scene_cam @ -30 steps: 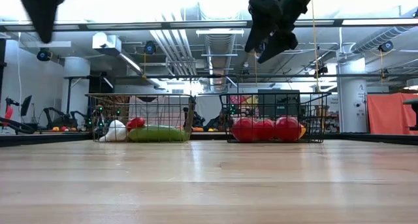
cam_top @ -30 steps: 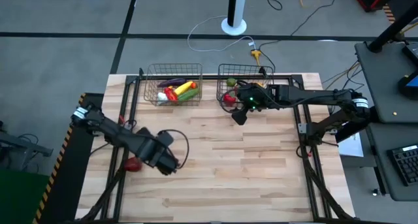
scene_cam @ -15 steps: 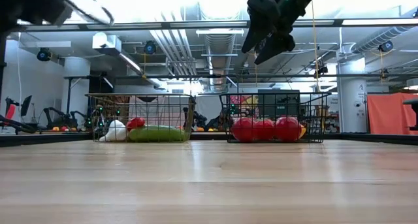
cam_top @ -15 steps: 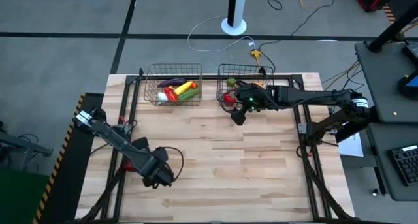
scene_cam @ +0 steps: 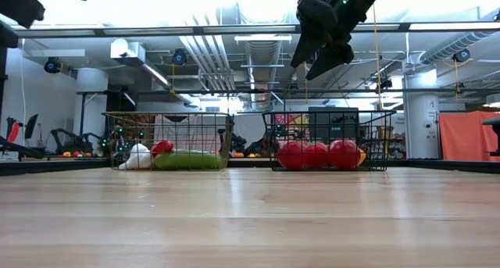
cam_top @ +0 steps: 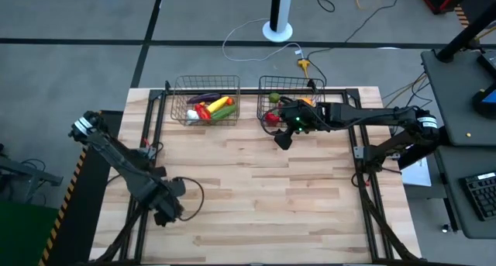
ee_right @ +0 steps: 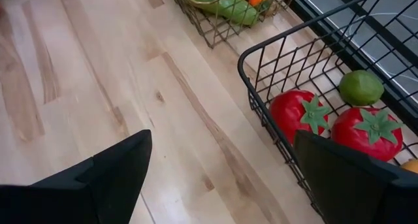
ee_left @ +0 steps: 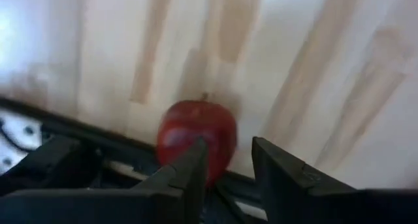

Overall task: Sort produce into baskets
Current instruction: Put the red apple into the right wire basket

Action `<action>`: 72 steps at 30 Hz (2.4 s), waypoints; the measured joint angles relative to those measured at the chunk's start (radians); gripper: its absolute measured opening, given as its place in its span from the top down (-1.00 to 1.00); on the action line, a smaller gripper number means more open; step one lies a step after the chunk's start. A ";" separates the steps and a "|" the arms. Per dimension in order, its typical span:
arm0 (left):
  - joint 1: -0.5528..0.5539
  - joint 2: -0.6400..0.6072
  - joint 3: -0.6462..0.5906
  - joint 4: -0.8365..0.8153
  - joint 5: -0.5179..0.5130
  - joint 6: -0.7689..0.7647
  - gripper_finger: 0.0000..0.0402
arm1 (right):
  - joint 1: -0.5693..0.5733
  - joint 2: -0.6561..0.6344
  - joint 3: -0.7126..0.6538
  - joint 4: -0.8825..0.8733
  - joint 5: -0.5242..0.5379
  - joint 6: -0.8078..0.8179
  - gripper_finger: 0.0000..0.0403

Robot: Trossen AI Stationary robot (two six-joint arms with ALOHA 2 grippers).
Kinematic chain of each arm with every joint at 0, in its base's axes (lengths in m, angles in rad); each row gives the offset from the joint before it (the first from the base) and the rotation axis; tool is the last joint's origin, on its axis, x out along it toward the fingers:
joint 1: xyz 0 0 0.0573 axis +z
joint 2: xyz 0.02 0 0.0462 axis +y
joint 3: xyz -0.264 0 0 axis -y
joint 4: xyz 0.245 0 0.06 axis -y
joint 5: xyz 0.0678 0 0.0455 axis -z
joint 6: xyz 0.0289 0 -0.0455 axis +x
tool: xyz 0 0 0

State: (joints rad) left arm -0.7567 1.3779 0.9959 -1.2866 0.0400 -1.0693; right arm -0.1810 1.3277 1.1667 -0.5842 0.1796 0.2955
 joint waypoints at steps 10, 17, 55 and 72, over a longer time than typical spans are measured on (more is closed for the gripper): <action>-0.003 -0.032 -0.004 -0.095 0.033 -0.084 0.31 | 0.000 0.000 0.000 0.000 0.000 -0.010 -0.81; -0.003 0.022 -0.004 -0.095 0.076 -0.142 -0.22 | 0.000 0.000 -0.006 0.000 0.000 -0.011 -0.81; -0.003 0.287 -0.059 -0.029 0.100 -0.189 -0.53 | 0.000 0.000 -0.007 -0.002 -0.053 0.090 -0.81; -0.014 0.284 -0.105 0.037 0.053 -0.230 -0.53 | 0.000 0.000 -0.007 -0.003 -0.053 0.090 -0.81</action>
State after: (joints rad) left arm -0.7710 1.6623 0.8907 -1.2501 0.0927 -1.2990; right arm -0.1810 1.3277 1.1599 -0.5873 0.1268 0.3858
